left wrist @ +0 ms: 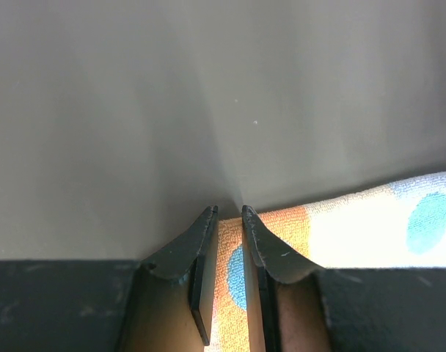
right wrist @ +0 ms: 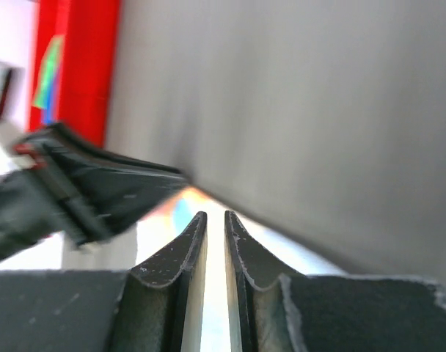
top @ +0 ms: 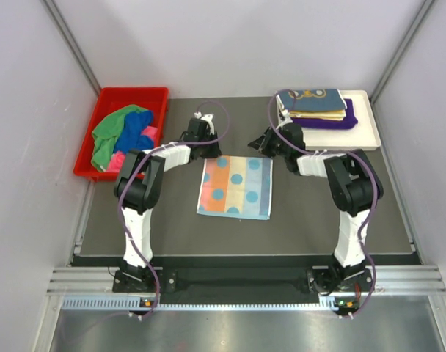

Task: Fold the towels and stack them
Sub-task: Fold the towel

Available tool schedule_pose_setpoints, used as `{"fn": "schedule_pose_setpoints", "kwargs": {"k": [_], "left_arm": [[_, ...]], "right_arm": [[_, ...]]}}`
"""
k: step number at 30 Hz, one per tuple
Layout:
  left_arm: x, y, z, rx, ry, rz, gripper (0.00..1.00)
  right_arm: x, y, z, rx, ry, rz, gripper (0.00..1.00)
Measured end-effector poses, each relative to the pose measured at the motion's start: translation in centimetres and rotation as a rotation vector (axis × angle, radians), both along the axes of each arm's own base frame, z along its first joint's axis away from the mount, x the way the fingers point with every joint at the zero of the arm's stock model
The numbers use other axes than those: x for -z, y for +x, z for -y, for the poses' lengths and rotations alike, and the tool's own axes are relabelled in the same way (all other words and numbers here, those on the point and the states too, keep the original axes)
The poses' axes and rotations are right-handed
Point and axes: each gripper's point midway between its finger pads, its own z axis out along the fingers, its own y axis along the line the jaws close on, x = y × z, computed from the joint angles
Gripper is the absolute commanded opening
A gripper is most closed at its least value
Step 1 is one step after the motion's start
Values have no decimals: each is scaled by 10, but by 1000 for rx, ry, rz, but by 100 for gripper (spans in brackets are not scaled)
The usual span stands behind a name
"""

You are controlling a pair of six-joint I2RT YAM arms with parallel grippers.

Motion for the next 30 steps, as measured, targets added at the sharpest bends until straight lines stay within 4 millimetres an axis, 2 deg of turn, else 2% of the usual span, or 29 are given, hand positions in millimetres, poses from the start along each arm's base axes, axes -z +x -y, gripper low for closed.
{"fn": "schedule_pose_setpoints", "kwargs": {"k": [3,5,8,12,17,27,30], "left_arm": [[0,0,0,1,2,1,25],[0,0,0,1,3,1,25],[0,1,0,0,5,0,25],[0,2,0,0,6,0,25],[0,2,-1,0,9,0,25],[0,2,-3,1,19,2,25],[0,3,-3,4,23,4,28]], "right_arm": [[-21,-3,-10,-20,23,47,15],[-23,-8,-17,-37,34,54,15],[-12,-22,-26,-63,37,27,15],[12,-34,-26,-72,38,-28,14],[48,-42,-9,-43,21,-109,14],[50,-29,37,32,71,-109,14],[50,-28,46,48,78,-114,14]]}}
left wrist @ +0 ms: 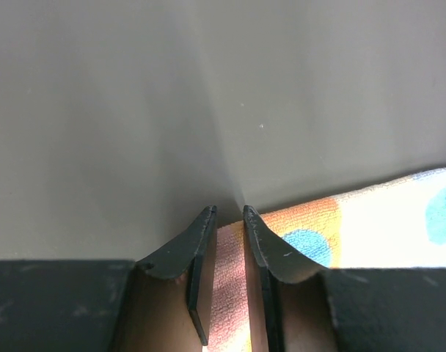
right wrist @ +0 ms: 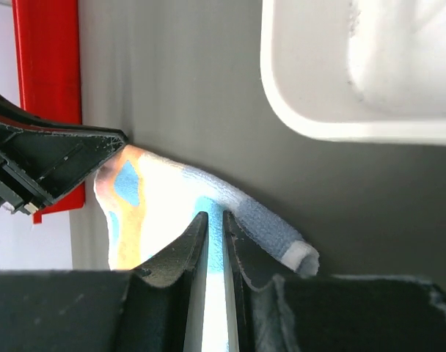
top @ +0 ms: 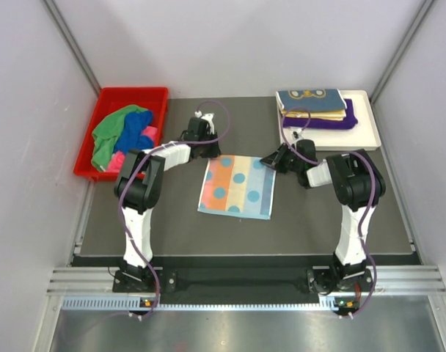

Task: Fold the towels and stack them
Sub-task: Fold the towel

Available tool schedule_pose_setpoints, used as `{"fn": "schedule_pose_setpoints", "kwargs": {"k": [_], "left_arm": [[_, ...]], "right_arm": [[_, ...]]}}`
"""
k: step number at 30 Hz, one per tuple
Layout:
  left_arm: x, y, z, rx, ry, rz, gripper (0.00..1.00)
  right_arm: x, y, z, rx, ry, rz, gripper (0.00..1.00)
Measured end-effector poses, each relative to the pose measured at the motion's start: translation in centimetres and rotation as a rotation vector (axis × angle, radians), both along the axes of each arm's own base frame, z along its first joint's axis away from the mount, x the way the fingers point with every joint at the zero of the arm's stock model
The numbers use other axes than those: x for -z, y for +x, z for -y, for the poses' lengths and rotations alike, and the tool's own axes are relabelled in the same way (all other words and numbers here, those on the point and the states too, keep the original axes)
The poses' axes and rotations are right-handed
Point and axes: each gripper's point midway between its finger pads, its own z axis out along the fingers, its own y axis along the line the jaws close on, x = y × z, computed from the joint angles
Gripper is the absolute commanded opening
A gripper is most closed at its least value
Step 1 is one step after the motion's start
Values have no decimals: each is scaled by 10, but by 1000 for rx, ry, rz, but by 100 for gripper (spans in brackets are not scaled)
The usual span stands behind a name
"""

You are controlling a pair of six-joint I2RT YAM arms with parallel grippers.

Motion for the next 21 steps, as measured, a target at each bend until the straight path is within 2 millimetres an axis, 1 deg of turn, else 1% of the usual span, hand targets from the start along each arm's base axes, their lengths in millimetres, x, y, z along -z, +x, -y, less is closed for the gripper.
{"fn": "schedule_pose_setpoints", "kwargs": {"k": [1,4,8,11,14,17,19,21], "left_arm": [[0,0,0,1,2,2,32],[-2,3,-3,-6,18,7,37],[-3,6,-10,-27,41,5,40],[-8,5,-18,-47,65,6,41],[-25,5,-23,-61,71,36,41],[-52,1,-28,-70,69,84,41],[-70,-3,-30,-69,59,117,39],[-83,-7,-29,-59,48,137,36]], "right_arm": [[0,0,2,3,0,-2,14],[-1,-3,5,7,-1,-6,14],[-1,-5,10,12,-2,-15,14],[-1,-6,15,20,-9,-22,14],[-4,-8,22,29,-19,-25,14],[-8,-8,28,38,-35,-24,14],[-13,-8,31,43,-47,-17,14],[-16,-8,33,44,-60,-9,14]]}}
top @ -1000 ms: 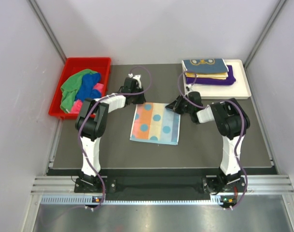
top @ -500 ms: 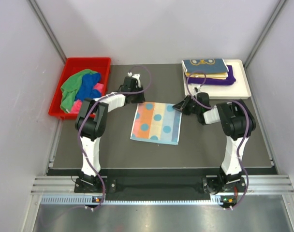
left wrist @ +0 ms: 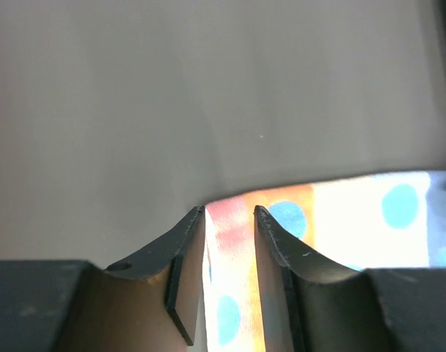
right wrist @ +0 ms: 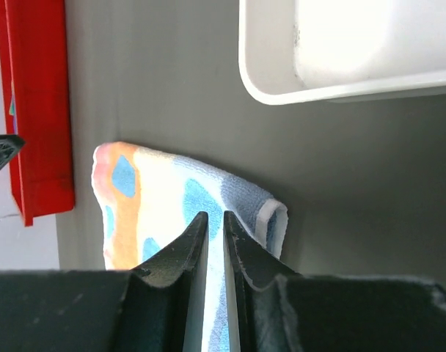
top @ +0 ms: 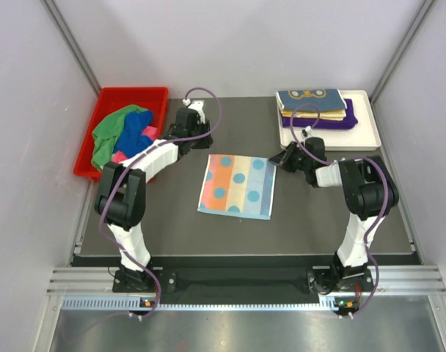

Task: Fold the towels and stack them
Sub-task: Fold the towel

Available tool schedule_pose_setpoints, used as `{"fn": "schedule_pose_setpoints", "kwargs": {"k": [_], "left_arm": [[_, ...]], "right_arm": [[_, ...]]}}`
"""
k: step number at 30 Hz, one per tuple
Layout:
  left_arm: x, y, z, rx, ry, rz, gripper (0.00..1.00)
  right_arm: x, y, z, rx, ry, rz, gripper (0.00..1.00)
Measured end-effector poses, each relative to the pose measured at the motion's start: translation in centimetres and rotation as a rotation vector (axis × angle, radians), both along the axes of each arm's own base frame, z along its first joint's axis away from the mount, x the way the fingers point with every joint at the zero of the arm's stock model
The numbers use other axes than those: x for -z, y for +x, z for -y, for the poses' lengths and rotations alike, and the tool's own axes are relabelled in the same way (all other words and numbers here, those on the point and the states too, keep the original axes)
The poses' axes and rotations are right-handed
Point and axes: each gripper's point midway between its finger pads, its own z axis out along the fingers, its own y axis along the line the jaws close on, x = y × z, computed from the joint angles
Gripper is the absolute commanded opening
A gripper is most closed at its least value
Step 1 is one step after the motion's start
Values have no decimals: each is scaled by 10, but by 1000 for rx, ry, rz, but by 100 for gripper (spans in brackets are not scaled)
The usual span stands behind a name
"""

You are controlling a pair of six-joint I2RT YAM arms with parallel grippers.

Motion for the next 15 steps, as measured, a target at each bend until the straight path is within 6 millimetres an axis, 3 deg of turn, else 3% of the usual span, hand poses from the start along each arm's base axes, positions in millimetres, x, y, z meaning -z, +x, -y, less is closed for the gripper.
{"fn": "schedule_pose_setpoints", "kwargs": {"k": [5,11,15], "left_arm": [[4,-13,6,42,7,-12,32],[38,-22,13,66,31,-91,32],[71,-24,6,33,80,-156,31]], "right_arm": [[3,-2,4,2,-35,-5,14],[17,-10,12,3,-100,-52,15],[16,-10,18,6,-150,-50,17]]}}
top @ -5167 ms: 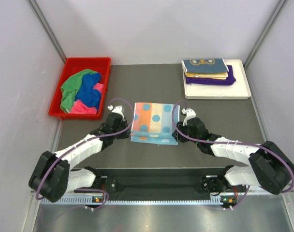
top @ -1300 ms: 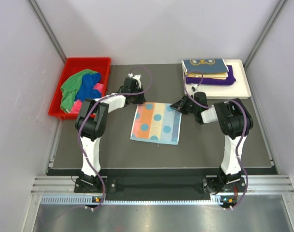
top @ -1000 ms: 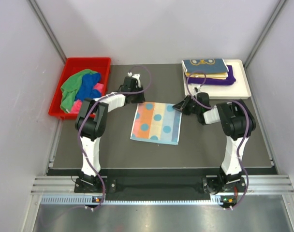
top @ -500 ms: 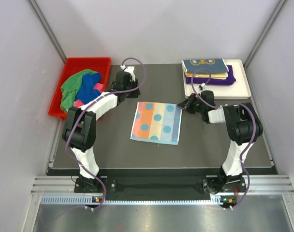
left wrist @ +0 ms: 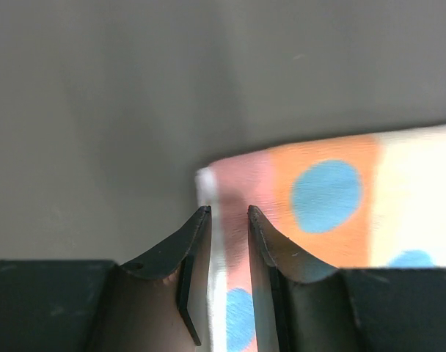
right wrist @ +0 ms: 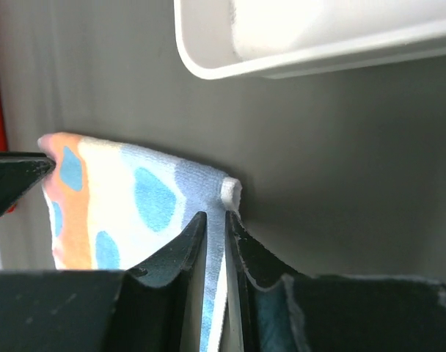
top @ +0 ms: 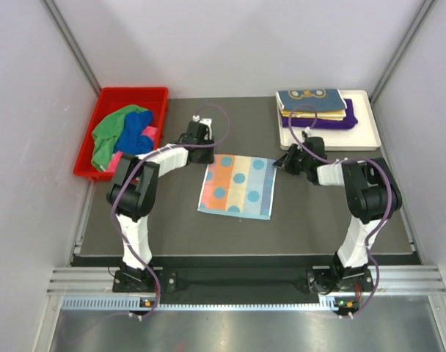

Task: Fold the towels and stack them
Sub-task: Fold the towel

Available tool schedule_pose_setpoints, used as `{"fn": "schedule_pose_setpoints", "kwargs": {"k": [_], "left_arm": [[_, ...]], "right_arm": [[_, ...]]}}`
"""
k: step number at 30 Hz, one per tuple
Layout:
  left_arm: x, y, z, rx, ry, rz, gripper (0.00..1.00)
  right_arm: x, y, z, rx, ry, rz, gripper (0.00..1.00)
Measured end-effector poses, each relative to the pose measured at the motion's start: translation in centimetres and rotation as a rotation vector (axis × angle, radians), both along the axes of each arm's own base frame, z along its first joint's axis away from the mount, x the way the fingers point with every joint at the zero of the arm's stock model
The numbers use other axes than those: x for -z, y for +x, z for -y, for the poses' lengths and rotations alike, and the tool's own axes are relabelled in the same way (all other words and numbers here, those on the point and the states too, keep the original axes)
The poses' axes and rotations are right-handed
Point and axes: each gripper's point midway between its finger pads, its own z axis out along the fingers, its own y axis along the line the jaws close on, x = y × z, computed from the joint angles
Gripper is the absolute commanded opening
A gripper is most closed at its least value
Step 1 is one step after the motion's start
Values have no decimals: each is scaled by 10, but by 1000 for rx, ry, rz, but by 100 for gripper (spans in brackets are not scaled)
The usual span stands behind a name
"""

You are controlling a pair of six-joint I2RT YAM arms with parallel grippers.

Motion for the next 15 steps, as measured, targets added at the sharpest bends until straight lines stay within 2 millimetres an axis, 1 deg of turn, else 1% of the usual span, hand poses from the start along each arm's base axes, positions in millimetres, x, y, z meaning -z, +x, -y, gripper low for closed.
{"fn": "schedule_pose_setpoints", "kwargs": {"k": [2,5,7,9,15], "left_arm": [[15,0,-8,-33,39,-25,31],[9,10,-13,-80,57,2,31],[11,13,-16,-103,73,6,32],[15,15,-20,-125,88,5,33],[14,16,-21,-142,94,8,36]], "right_arm": [[0,2,3,3,-28,1,17],[1,4,7,5,-68,-3,17],[1,5,9,1,-96,-7,17],[1,6,10,-2,-123,-10,18],[-6,16,10,-14,-203,9,22]]}}
